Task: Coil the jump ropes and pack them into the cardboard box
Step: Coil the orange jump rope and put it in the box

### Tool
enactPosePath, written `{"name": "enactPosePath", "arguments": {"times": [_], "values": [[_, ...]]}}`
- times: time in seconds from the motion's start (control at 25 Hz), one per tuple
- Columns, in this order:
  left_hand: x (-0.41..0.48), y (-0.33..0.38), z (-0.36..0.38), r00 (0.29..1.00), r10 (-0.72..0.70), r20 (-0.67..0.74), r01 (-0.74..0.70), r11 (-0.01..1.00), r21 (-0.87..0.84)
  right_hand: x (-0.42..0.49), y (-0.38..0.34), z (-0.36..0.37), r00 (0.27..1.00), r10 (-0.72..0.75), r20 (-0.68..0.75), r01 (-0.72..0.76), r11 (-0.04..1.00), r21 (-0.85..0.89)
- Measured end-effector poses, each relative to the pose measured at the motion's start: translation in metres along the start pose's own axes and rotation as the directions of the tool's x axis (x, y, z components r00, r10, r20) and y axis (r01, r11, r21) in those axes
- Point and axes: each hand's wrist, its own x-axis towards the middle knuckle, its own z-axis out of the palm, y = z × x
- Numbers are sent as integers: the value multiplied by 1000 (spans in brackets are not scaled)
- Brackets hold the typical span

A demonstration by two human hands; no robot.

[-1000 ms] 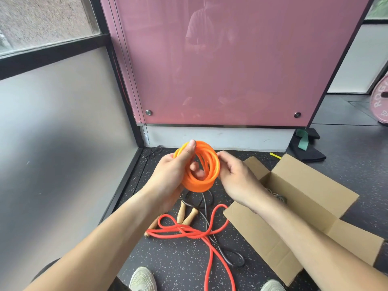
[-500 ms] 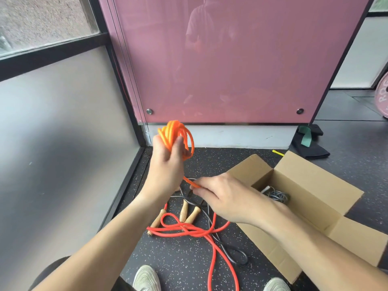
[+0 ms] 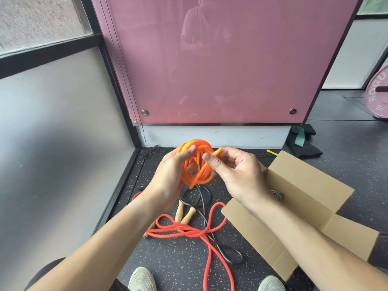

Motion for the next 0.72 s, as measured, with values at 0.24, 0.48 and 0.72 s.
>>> {"name": "enactPosePath", "arguments": {"times": [0.24, 0.48, 0.72], "values": [[-13, -1, 4, 996, 49, 80, -29, 972, -232, -4, 11, 23, 974, 207, -95, -175, 947, 271], [-9, -2, -4, 981, 152, 119, -127, 973, -191, -5, -7, 21, 845, 444, 299, -527, 783, 329], [-14, -13, 12, 957, 237, 164, -258, 959, 114, 3, 8, 22, 924, 329, -193, -319, 944, 82]]}}
